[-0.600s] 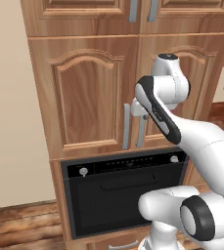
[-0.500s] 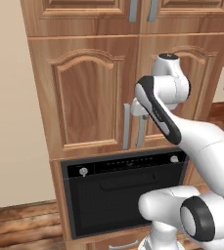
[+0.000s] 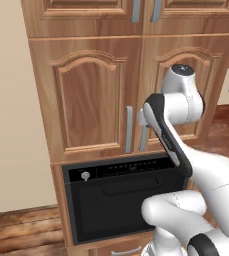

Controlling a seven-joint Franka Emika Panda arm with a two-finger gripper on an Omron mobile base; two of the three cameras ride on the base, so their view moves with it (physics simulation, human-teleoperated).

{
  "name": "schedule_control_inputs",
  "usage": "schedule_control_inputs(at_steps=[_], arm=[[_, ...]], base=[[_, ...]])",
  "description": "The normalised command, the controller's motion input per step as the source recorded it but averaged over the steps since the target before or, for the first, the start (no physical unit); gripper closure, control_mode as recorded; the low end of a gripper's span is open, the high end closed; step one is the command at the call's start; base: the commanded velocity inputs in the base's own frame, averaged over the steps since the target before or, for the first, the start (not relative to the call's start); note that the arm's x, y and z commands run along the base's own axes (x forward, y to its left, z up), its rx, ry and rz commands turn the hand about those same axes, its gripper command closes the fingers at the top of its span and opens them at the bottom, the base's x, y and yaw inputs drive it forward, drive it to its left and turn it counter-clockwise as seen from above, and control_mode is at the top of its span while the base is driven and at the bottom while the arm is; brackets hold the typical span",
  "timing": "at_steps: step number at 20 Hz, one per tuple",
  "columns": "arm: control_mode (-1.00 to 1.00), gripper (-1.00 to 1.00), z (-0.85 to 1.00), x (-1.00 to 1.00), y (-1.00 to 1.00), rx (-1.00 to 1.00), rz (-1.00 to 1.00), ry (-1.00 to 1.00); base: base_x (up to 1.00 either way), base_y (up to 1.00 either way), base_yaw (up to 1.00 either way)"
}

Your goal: The dining table condiment station is running low on ketchup. Refill the condiment station by opening the cabinet and taking the ketchup from the cabinet and placing it on the dining table.

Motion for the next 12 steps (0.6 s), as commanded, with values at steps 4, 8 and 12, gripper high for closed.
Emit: schedule_control_inputs(at_steps=[4,8,12], arm=[[-1.0,-1.0,-0.31,0.0,0.0,0.0,-0.08,0.0],[-1.0,-1.0,-0.23,0.13,-0.03,0.0,-0.01,0.04],[-1.0,-1.0,-0.47,0.35,0.0,-0.02,-0.05,0.0]], base=[[0.0,0.0,0.0],[0.0,0.0,0.0],[0.0,0.0,0.0]])
